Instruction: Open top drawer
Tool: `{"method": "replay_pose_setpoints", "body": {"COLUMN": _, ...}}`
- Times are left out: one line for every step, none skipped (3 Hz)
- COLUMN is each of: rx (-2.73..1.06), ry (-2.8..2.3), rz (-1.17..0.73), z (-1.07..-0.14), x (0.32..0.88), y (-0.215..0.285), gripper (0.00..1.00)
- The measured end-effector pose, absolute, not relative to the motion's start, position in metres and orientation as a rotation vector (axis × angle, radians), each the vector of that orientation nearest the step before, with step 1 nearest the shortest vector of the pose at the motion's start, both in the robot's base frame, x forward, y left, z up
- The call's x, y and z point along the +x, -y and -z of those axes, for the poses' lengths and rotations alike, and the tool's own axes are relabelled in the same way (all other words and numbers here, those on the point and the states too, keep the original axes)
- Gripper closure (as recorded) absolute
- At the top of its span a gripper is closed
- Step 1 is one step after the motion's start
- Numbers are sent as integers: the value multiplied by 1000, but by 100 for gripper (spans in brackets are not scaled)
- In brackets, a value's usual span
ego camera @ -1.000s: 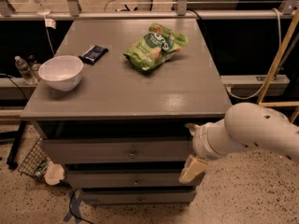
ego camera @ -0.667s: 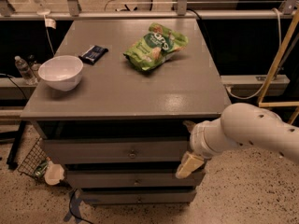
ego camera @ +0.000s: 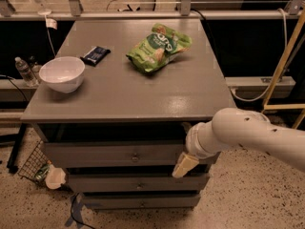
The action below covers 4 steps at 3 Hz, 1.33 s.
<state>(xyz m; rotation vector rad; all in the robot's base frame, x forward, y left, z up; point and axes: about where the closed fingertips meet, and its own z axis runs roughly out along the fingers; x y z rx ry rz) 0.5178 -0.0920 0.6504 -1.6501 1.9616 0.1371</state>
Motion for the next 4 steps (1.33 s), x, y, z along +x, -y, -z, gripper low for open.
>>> {"method": "replay_pose_setpoints", "body": {"rx": -1666, "ry": -1967, "rz": -161, "z": -640, "x": 517, "y": 87, "gripper": 18}}
{"method": "replay_pose_setpoints", "body": {"rx": -1668, "ry": -1970, "rz": -176, "z": -636, "x": 516, "y": 88, "gripper": 41}}
{"method": "replay_pose_setpoints", "body": {"rx": -1668, "ry": -1966, "rz": -183, "z": -637, "x": 515, "y": 89, "gripper": 64}}
{"method": "replay_pose_setpoints", "body": {"rx": -1675, "ry": -1960, "rz": -198, "z": -640, "x": 509, "y": 92, "gripper": 87}}
